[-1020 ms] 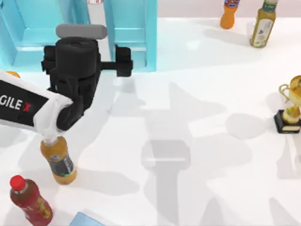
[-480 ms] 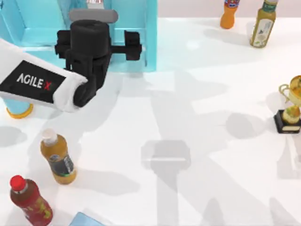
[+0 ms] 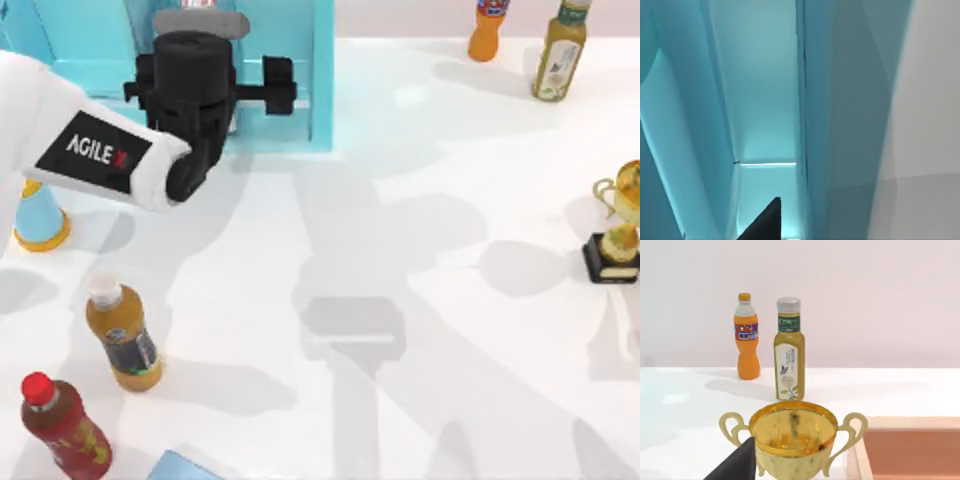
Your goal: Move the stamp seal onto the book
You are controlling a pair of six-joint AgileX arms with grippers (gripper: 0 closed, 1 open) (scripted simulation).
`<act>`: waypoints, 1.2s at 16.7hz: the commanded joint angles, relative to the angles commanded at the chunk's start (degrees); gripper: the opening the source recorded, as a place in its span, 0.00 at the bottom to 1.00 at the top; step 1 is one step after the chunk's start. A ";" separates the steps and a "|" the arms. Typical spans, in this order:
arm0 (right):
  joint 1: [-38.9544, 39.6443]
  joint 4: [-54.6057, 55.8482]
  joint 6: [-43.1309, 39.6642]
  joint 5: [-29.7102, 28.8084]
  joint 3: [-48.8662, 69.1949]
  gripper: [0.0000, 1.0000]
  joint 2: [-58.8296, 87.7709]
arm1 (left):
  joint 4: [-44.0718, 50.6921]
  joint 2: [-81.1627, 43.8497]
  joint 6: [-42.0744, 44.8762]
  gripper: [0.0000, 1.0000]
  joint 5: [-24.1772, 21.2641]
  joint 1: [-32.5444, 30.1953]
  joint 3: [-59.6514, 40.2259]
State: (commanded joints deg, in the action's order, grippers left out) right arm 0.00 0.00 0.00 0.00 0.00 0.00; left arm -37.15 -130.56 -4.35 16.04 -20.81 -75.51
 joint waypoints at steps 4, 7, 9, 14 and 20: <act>0.00 0.00 0.00 0.00 0.00 1.00 0.00 | 0.00 0.00 0.00 0.85 0.00 0.00 0.00; 0.00 0.00 0.00 0.00 0.00 1.00 0.00 | 0.00 0.00 0.00 0.62 0.00 0.00 0.00; 0.00 0.00 0.00 0.00 0.00 1.00 0.00 | 0.00 0.00 0.00 0.47 0.00 0.00 0.00; 0.00 0.00 0.00 0.00 0.00 1.00 0.00 | 0.00 0.00 0.00 0.10 0.00 0.00 0.00; 0.00 0.00 0.00 0.00 0.00 1.00 0.00 | 0.00 0.00 0.00 0.00 0.00 0.00 0.00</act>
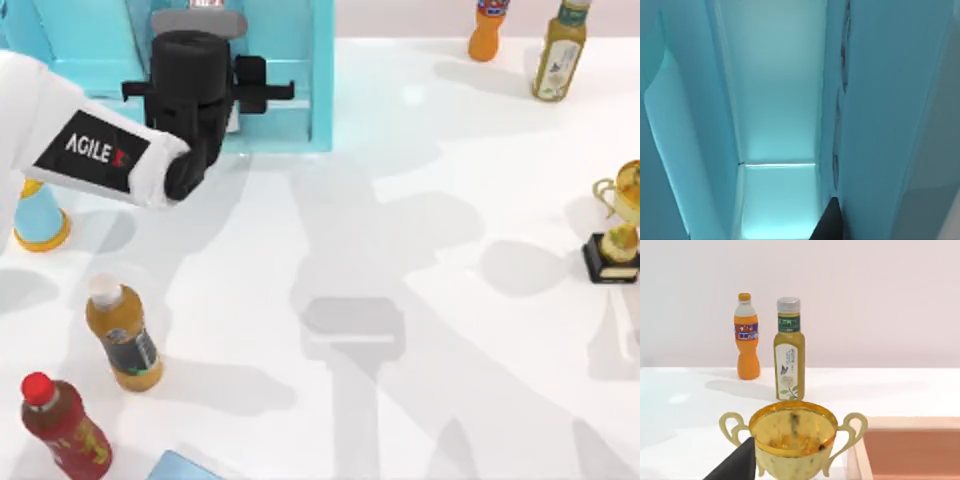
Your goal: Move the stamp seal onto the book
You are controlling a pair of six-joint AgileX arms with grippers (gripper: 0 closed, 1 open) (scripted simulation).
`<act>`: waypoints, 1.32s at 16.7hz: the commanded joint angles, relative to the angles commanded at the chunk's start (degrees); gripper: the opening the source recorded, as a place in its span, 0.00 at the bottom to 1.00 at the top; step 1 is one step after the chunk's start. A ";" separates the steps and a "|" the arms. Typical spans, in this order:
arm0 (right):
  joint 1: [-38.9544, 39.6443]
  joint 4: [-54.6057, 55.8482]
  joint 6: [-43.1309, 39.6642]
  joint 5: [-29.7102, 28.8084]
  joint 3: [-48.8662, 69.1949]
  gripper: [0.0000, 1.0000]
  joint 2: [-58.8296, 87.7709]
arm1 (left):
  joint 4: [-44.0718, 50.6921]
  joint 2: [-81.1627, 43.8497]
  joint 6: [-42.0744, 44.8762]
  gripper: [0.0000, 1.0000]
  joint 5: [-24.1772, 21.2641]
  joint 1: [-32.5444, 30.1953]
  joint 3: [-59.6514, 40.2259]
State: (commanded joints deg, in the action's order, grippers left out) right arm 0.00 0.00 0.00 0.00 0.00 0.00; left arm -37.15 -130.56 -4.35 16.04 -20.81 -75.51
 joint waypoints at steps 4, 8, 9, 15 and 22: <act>0.00 0.00 0.00 0.00 0.00 1.00 0.00 | 0.02 0.10 0.05 0.00 0.00 -0.29 0.00; 0.00 0.00 0.00 0.00 0.00 1.00 0.00 | 3.06 4.09 -0.54 0.00 0.64 -1.83 1.43; 0.00 0.00 0.00 0.00 0.00 1.00 0.00 | 4.91 6.63 -0.85 0.00 1.13 -2.67 2.32; 0.00 0.00 0.00 0.00 0.00 1.00 0.00 | 21.58 32.18 -2.79 0.00 6.99 -8.49 10.72; 0.00 0.00 0.00 0.00 0.00 1.00 0.00 | 37.95 54.88 -4.81 0.00 13.74 -14.00 18.40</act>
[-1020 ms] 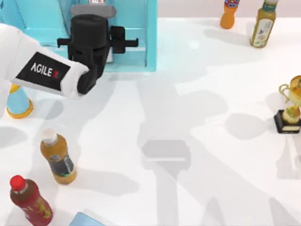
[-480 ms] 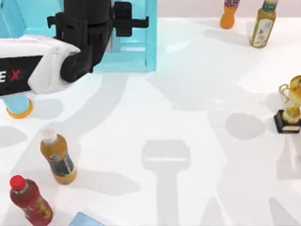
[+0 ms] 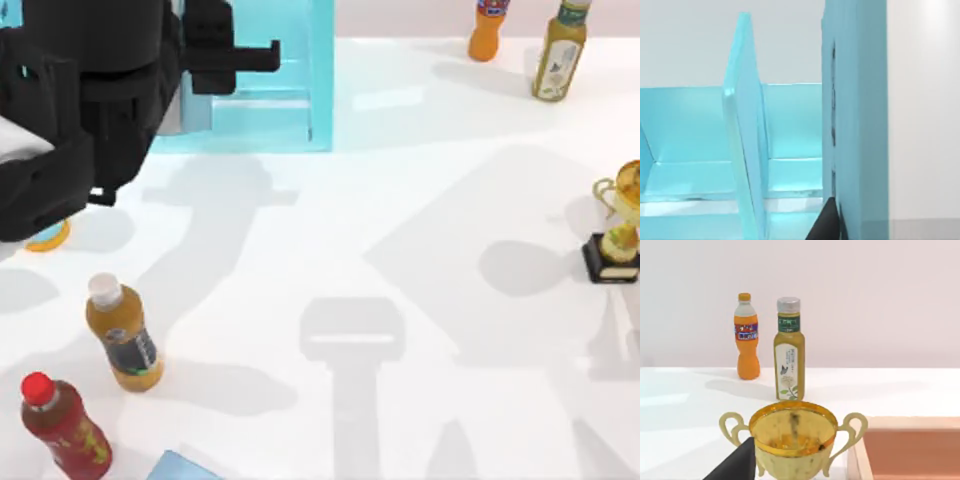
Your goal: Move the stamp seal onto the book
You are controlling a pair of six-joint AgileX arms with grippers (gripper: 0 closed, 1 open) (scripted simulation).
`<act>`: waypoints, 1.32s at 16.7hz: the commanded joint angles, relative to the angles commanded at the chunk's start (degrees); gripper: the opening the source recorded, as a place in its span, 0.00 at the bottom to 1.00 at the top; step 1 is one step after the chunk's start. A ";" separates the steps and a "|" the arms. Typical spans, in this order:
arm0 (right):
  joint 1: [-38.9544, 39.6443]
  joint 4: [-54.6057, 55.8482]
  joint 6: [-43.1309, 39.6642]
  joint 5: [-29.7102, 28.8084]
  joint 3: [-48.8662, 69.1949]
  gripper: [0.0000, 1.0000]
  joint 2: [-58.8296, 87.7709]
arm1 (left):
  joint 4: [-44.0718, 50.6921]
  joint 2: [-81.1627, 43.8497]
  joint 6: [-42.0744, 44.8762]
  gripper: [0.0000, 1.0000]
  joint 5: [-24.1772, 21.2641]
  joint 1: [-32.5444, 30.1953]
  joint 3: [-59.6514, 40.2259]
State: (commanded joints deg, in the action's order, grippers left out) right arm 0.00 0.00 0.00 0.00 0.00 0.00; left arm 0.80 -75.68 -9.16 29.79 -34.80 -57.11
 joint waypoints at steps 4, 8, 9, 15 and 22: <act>0.00 0.00 0.00 0.00 0.00 1.00 0.00 | 1.02 1.16 -0.18 0.00 0.44 -0.36 0.45; 0.00 0.00 0.00 0.00 0.00 1.00 0.00 | 0.19 0.14 -1.80 0.00 0.88 -0.68 0.24; 0.00 0.00 0.00 0.00 0.00 1.00 0.00 | -0.49 -0.62 -3.60 0.00 1.42 -1.27 0.09; 0.00 0.00 0.00 0.00 0.00 1.00 0.00 | -6.43 -10.37 -25.36 0.00 7.61 -7.82 0.53; 0.00 0.00 0.00 0.00 0.00 1.00 0.00 | -16.73 -24.69 -62.89 0.00 17.60 -18.54 2.29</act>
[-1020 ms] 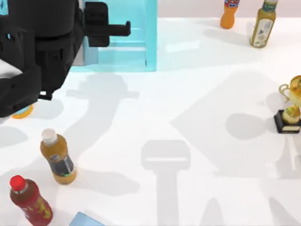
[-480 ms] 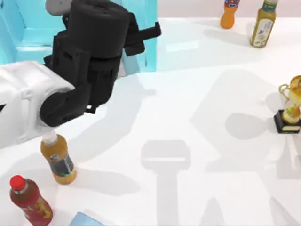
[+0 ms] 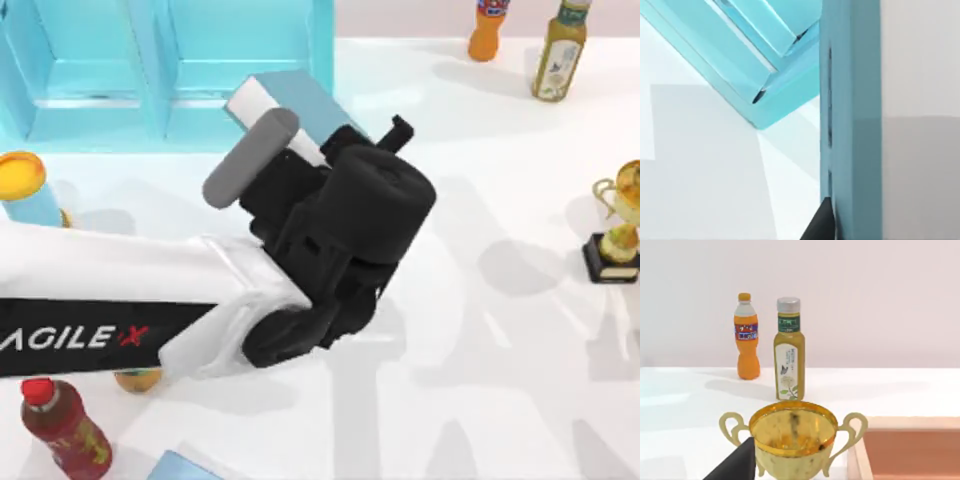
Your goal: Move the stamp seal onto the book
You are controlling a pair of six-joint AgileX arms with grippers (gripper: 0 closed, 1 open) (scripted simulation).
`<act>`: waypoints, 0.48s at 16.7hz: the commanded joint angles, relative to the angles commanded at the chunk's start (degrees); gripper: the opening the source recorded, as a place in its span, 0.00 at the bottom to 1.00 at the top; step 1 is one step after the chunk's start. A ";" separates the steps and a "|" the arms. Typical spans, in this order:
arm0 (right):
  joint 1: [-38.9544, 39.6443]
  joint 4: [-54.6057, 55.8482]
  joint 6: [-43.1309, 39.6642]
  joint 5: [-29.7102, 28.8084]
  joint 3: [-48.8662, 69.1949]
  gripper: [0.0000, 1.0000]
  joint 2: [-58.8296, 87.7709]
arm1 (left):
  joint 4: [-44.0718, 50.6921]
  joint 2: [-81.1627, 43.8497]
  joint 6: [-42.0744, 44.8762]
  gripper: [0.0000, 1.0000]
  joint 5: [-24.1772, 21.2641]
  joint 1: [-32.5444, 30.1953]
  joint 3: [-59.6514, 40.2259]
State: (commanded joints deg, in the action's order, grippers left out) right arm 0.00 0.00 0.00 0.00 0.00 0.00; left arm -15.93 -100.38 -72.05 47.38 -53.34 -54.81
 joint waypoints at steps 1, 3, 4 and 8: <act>0.00 0.00 0.00 0.00 0.00 1.00 0.00 | -1.72 -1.63 -5.52 0.00 1.30 -1.54 0.14; 0.00 0.00 0.00 0.00 0.00 1.00 0.00 | -5.12 -4.47 -16.09 0.00 3.61 -4.48 0.34; 0.00 0.00 0.00 0.00 0.00 1.00 0.00 | -6.75 -5.67 -20.98 0.00 4.61 -5.85 0.42; 0.00 0.00 0.00 0.00 0.00 1.00 0.00 | -12.02 -9.14 -35.86 0.00 7.38 -10.18 0.74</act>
State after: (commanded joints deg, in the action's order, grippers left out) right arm 0.00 0.00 0.00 0.00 0.00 0.00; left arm -27.96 -109.52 -107.91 54.76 -63.52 -54.07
